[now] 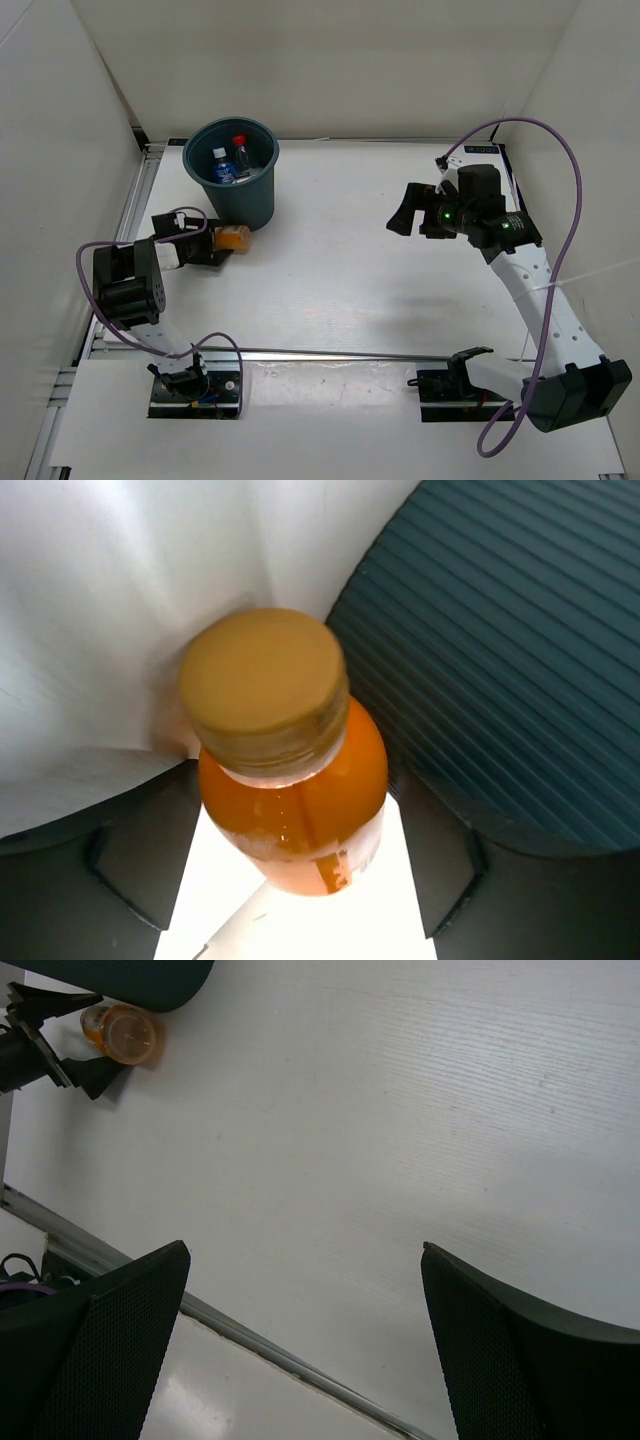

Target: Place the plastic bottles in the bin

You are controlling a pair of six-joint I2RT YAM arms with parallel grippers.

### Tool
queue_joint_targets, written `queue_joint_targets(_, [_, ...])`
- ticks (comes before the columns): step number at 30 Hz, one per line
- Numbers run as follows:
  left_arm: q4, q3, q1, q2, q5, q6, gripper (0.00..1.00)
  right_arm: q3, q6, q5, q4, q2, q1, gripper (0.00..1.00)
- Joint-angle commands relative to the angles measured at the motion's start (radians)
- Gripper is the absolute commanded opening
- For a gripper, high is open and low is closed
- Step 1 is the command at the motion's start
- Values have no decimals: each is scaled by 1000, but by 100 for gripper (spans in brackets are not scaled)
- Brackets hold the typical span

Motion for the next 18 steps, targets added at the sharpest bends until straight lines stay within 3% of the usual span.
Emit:
queue_joint_targets(1, [-43,18,-8,8,24,37,86,17,-23,13,19,0,-2,100])
queue_joint_targets(10, [-52,-16,-8,28,64,77,60,17,-23,23,19,0,-2,100])
queue_joint_targets(18, [-61,-45,-8,6,124,144,30,8,-23,13,19,0,-2,100])
